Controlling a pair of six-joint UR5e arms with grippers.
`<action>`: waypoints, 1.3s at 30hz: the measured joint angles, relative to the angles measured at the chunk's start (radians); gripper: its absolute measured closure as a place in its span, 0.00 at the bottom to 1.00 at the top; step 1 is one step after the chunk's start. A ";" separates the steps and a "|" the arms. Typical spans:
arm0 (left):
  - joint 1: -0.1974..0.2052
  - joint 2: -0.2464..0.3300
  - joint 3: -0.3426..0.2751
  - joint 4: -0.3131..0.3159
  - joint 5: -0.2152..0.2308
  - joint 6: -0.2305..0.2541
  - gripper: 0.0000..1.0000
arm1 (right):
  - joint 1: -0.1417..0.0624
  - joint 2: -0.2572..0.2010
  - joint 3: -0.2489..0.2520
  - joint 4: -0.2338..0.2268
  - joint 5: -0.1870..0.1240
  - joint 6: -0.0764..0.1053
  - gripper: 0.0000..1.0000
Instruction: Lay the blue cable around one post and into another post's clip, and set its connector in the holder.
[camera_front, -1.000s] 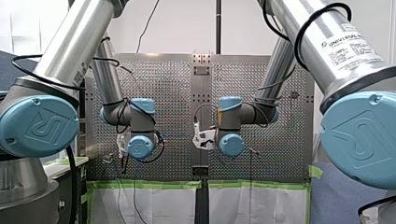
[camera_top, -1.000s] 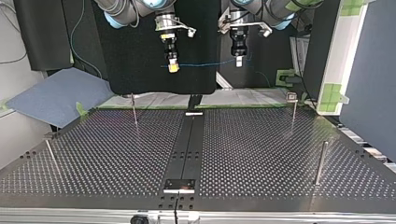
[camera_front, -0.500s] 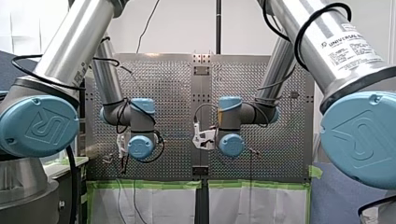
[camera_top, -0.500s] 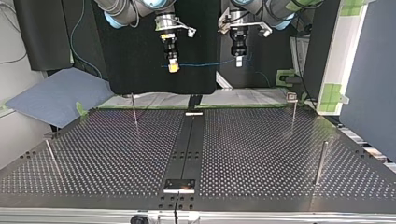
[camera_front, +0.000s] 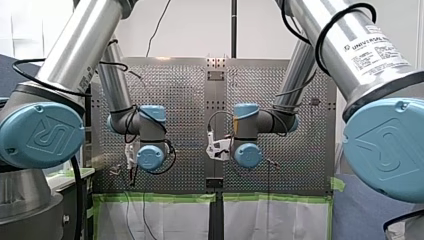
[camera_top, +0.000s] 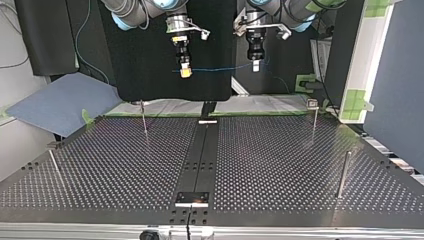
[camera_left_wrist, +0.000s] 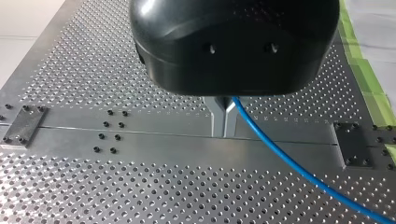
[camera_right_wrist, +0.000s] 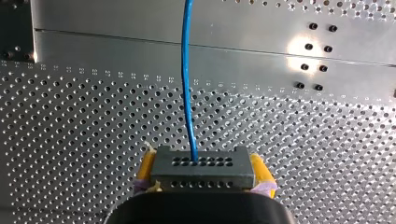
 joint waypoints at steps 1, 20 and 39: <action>0.000 0.000 0.000 0.000 0.000 0.000 1.00 | 0.000 0.000 0.000 0.000 0.000 0.000 1.00; 0.000 0.000 0.000 -0.002 0.000 0.002 1.00 | 0.008 0.098 -0.045 0.020 -0.005 -0.002 1.00; -0.021 -0.067 0.034 0.012 -0.037 -0.003 1.00 | 0.008 0.127 -0.046 0.020 -0.005 -0.001 1.00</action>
